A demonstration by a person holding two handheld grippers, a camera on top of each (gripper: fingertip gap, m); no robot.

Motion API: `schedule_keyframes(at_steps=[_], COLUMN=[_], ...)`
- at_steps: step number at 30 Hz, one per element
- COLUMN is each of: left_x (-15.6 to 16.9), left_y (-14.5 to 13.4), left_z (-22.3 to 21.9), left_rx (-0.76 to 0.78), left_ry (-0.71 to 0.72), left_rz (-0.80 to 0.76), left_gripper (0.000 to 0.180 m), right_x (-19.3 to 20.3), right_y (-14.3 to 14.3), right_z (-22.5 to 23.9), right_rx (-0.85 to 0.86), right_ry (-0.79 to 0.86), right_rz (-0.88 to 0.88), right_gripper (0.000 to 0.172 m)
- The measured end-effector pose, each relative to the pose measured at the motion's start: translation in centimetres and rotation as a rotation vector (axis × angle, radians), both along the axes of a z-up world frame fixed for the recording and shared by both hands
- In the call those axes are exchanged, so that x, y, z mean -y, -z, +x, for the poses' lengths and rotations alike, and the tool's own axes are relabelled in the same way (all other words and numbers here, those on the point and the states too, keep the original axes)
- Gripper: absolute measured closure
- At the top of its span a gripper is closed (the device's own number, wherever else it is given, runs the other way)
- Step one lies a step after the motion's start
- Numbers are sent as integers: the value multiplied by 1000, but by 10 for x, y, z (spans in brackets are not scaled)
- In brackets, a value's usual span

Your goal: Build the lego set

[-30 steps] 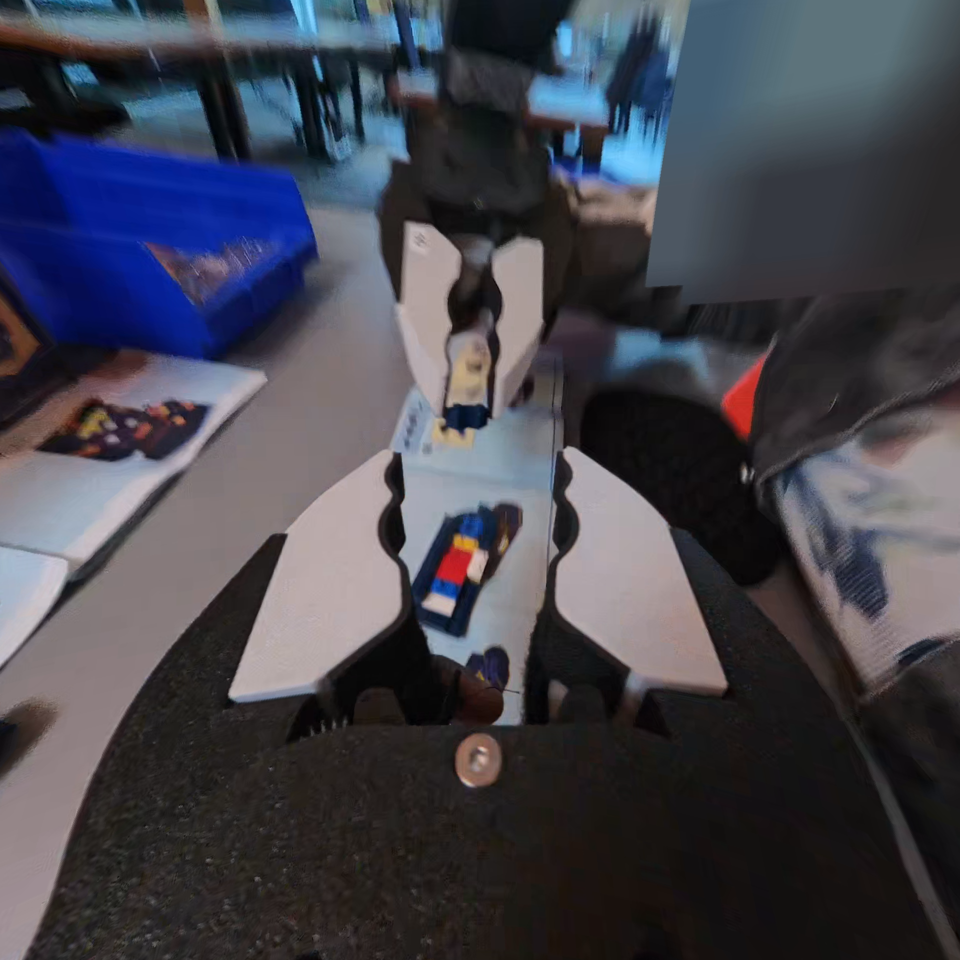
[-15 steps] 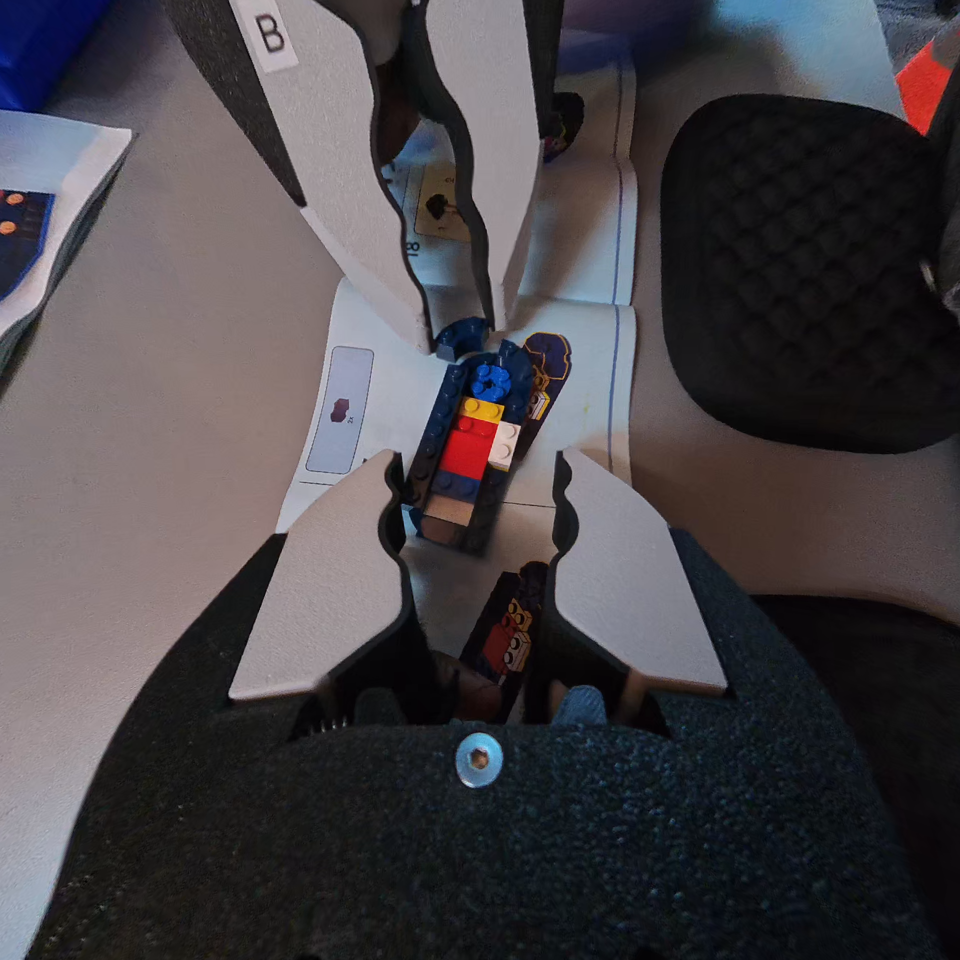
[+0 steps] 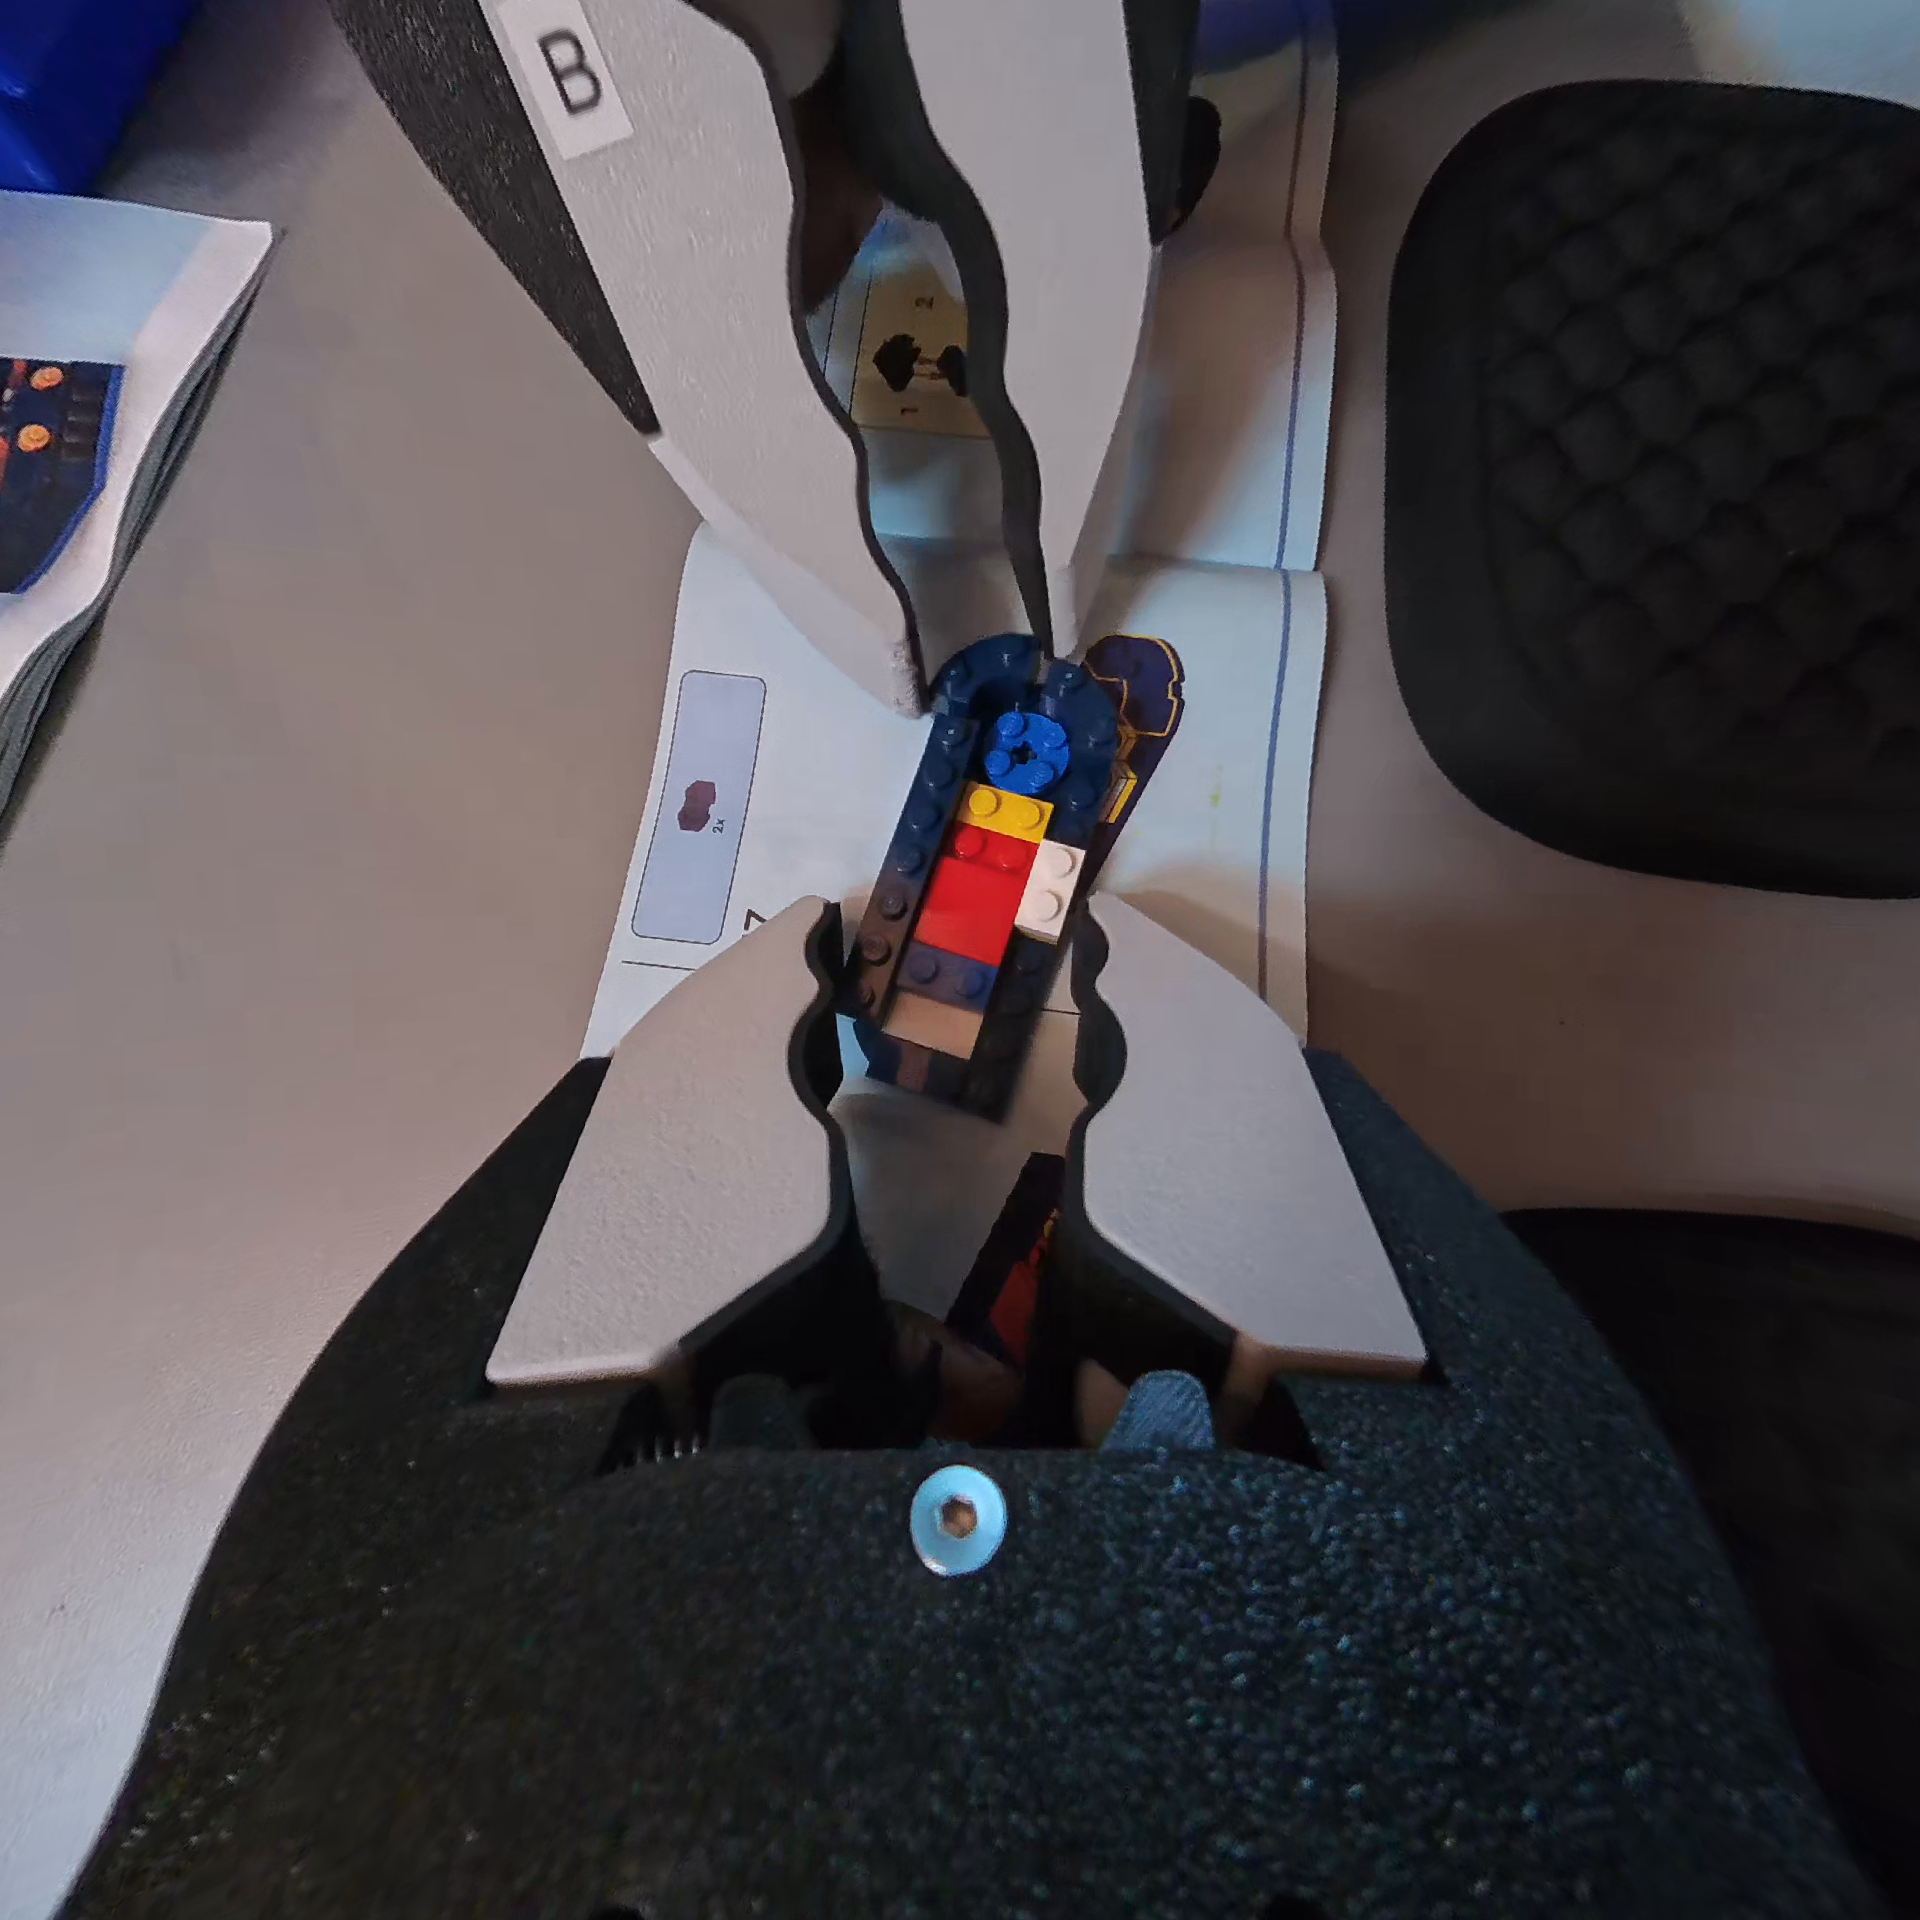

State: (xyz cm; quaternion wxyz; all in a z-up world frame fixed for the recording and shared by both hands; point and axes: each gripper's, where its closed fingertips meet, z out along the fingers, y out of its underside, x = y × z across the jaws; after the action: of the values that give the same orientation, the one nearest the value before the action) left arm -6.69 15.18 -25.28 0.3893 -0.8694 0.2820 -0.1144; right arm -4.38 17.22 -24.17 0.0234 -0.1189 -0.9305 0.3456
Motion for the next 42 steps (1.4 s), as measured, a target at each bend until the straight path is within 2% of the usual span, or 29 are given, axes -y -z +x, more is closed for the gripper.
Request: schedule_keyframes(at_steps=[18, 24, 28, 30, 33, 34, 37, 39, 42], left_x=[-1, 0, -1, -1, -4, -6, -15, -23, -33], left_y=[0, 0, -2, -4, -14, -20, -43, -63, -91], left_z=[1, 1, 0, 0, -1, -2, -10, -22, -31], left_rx=[-4, -4, 2, 22, 79, 101, 196, 321, 643], left_ry=[1, 1, -7, -19, -47, -63, -160, -303, -483], left_rz=[1, 2, 7, 10, 40, 58, 145, 196, 244], left_gripper=[139, 139, 137, 135, 133, 131, 130, 131, 138], right_x=[2, -19, -14, -13, -13, -12, -14, -21, -36], right_y=[-2, -6, -4, 2, 8, 7, 0, -19, -66], right_z=[2, -4, -1, -1, -3, -3, -8, -20, -44], right_rx=[17, 10, 96, 89, 36, 10, -93, -266, -622], right_ry=[31, 114, 179, 226, 278, 284, 326, 396, 587], right_rz=[-65, -103, -165, -124, -74, -79, -82, -60, 72], right_gripper=[145, 147, 148, 143, 149, 159, 159, 159, 159])
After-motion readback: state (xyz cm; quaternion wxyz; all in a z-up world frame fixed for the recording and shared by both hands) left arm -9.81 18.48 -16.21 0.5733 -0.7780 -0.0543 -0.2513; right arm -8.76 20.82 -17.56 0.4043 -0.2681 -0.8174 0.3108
